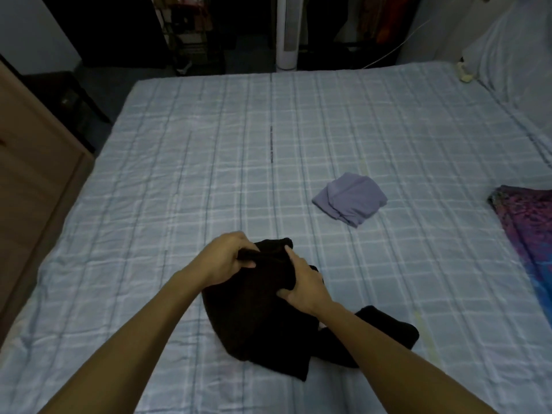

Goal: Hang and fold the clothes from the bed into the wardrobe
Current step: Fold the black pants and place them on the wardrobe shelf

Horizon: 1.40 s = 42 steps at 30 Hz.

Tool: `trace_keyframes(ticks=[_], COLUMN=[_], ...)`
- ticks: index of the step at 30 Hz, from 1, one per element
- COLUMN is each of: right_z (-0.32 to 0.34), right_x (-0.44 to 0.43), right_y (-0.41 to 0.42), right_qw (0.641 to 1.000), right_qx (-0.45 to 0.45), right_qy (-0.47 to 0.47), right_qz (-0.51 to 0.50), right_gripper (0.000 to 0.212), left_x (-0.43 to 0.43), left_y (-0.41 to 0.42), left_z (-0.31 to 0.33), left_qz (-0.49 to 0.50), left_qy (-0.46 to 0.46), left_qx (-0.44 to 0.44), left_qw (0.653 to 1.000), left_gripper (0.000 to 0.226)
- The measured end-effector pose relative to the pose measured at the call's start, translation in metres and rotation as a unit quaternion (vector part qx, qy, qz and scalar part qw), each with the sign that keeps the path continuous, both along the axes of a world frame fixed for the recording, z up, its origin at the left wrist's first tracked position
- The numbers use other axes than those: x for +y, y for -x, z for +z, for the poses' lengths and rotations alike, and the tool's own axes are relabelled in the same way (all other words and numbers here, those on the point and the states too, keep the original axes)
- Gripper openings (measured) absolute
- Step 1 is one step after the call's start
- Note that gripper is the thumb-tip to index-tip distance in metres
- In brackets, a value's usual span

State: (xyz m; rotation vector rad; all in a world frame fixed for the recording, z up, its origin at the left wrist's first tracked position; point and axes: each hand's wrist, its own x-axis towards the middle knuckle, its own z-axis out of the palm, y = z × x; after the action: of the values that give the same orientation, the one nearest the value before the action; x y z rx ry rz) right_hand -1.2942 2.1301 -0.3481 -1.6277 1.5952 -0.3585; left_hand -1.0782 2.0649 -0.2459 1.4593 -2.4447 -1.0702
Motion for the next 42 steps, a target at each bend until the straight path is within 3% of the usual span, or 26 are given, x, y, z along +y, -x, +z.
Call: trace_keyframes(ticks=[2,5,10,13,15,17,20,23,25,27,30,37,42], right_z=[0.013,0.038,0.102,0.155,0.183,0.208,0.231,0.245,0.267,0.3,0.358,0.472,0.526], right_x=[-0.008,-0.018,-0.039,-0.048,-0.05,-0.047,-0.03,-0.019,-0.019,-0.026,-0.041,-0.063,-0.074], right_y=[-0.009,-0.01,-0.004,-0.012,-0.018,-0.023,-0.024,-0.018,-0.012,0.0,0.025,0.082,0.116], right_qw=[0.999,0.983,0.953,0.93,0.934,0.944,0.961,0.978,0.969,0.951,0.927,0.842,0.874], right_qx=[-0.011,0.089,0.108,0.192,0.217,0.227,0.195,0.126,0.163,0.219,0.247,0.37,0.36], right_qy=[0.021,0.157,0.252,0.228,0.191,0.141,0.13,0.151,0.181,0.216,0.281,0.392,0.319], right_qz=[-0.022,0.028,0.131,0.215,0.209,0.192,0.144,0.071,0.049,0.016,-0.034,0.03,0.063], right_gripper=[0.1,0.082,0.121,0.13,0.128,0.108,0.026,0.021,0.006,0.028,0.041,0.031,0.03], left_x=[0.001,0.004,0.008,0.014,0.02,0.025,0.033,0.038,0.04,0.04,0.038,0.02,0.0], left_y=[-0.01,-0.023,-0.036,-0.04,-0.044,-0.052,-0.064,-0.071,-0.07,-0.066,-0.06,-0.031,-0.006], left_z=[0.017,0.048,0.113,0.152,0.176,0.195,0.222,0.242,0.253,0.265,0.288,0.359,0.396], left_qz=[0.026,0.021,-0.029,-0.036,-0.035,-0.017,0.029,0.061,0.087,0.126,0.183,0.184,0.158], left_qy=[0.018,0.043,0.098,0.141,0.177,0.228,0.306,0.354,0.371,0.382,0.404,0.434,0.433], left_qx=[0.033,0.04,-0.028,-0.026,-0.015,0.011,0.064,0.09,0.111,0.135,0.168,0.135,0.079], left_qw=[0.999,0.998,0.994,0.989,0.983,0.974,0.95,0.929,0.918,0.906,0.88,0.872,0.884], left_gripper=[0.023,0.021,0.02,0.022,0.027,0.029,0.026,0.027,0.025,0.021,0.02,0.03,0.028])
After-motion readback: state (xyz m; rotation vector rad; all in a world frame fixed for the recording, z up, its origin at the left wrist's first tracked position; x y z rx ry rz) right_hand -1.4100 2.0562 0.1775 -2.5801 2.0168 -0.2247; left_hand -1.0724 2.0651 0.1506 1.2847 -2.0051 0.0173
